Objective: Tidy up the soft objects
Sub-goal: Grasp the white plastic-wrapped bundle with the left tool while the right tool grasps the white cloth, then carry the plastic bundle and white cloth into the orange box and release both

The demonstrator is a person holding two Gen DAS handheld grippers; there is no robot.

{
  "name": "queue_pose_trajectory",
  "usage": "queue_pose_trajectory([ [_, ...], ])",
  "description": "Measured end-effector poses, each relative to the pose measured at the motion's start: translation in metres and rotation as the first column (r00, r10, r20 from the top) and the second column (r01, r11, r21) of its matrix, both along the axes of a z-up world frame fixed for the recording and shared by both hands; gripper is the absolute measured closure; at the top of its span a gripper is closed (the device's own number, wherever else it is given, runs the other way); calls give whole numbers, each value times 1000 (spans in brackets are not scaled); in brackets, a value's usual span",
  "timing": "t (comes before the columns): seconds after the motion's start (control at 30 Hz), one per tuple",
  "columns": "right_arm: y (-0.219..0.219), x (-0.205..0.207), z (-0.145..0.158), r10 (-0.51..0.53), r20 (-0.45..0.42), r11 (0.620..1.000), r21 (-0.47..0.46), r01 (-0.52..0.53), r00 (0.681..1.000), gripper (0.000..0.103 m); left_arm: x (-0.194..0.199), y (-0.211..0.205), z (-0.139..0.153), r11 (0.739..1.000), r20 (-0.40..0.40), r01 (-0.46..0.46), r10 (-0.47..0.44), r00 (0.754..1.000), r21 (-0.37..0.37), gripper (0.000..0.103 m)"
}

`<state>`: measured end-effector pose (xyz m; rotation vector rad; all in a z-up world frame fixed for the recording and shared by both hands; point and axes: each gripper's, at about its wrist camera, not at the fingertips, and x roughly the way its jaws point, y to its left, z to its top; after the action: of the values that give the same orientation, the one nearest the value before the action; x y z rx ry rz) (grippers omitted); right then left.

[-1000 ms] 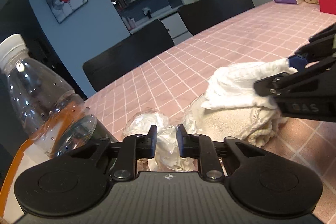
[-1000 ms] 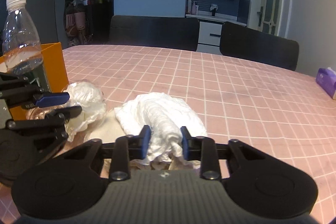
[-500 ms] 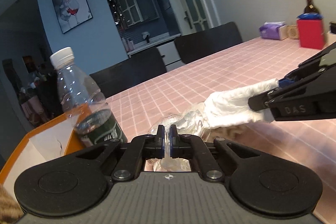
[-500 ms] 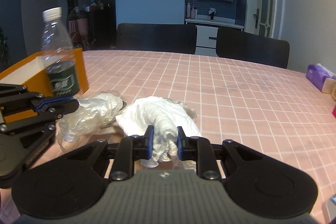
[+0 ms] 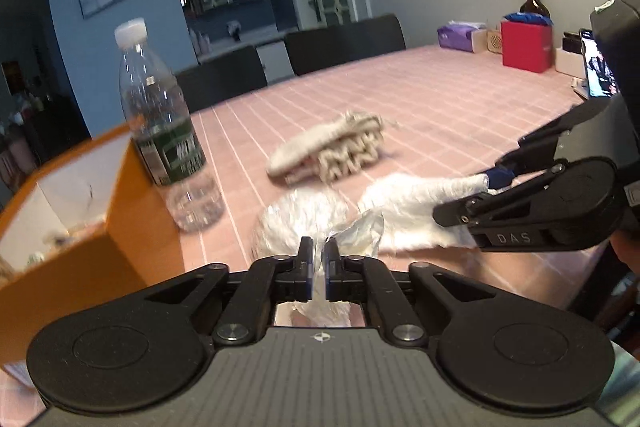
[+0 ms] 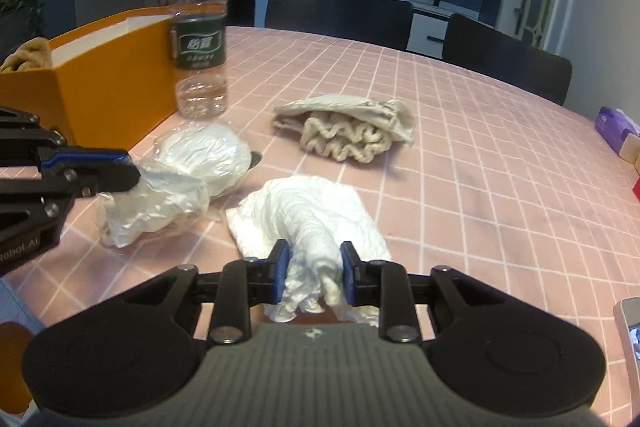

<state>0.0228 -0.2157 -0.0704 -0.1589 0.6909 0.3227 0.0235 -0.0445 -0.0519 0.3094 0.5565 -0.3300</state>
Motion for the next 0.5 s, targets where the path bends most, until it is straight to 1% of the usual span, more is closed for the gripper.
queue_pose_trajectory([
  [0.03, -1, -2, 1, 3, -1, 1000, 4, -3, 1000, 69, -2, 2, -2, 1000, -18, -12, 12, 1000, -13, 86],
  [0.1, -3, -6, 4, 18, -1, 1000, 11, -18, 1000, 66, -3, 7, 0, 998, -42, -47, 45, 998, -50, 84],
  [0.13, -4, -6, 8, 24, 3, 1000, 10, -24, 1000, 62, -5, 9, 1, 996, -54, -58, 54, 997, -73, 79],
  [0.17, -5, -7, 12, 28, 9, 1000, 6, -28, 1000, 60, -6, 11, 4, 993, -64, -61, 54, 996, -103, 72],
  [0.2, -6, -8, 15, 34, 15, 999, 1, -34, 999, 56, -6, 14, 7, 989, -76, -63, 53, 996, -135, 68],
  [0.27, -7, -9, 19, 50, 24, 999, -12, -50, 998, 53, -6, 15, 13, 981, -87, -66, 51, 995, -184, 57],
  [0.3, -8, -8, 21, 57, 27, 998, -20, -56, 998, 49, -5, 15, 16, 977, -93, -72, 55, 994, -199, 54],
  [0.33, -6, -6, 21, 68, 23, 997, -31, -67, 997, 41, -3, 15, 18, 973, -106, -89, 68, 992, -214, 49],
  [0.37, -5, -3, 20, 83, 16, 996, -44, -82, 996, 36, 1, 15, 19, 966, -124, -108, 81, 989, -234, 45],
  [0.4, -3, 0, 19, 98, 13, 994, -55, -97, 995, 26, 6, 17, 20, 958, -144, -126, 91, 985, -257, 43],
  [0.43, -1, 4, 17, 111, 10, 992, -64, -110, 994, 20, 12, 18, 20, 949, -170, -149, 105, 980, -277, 39],
  [0.5, 1, 13, 12, 127, -13, 989, -69, -128, 992, 16, 24, 19, 18, 931, -222, -208, 144, 964, -299, 33],
])
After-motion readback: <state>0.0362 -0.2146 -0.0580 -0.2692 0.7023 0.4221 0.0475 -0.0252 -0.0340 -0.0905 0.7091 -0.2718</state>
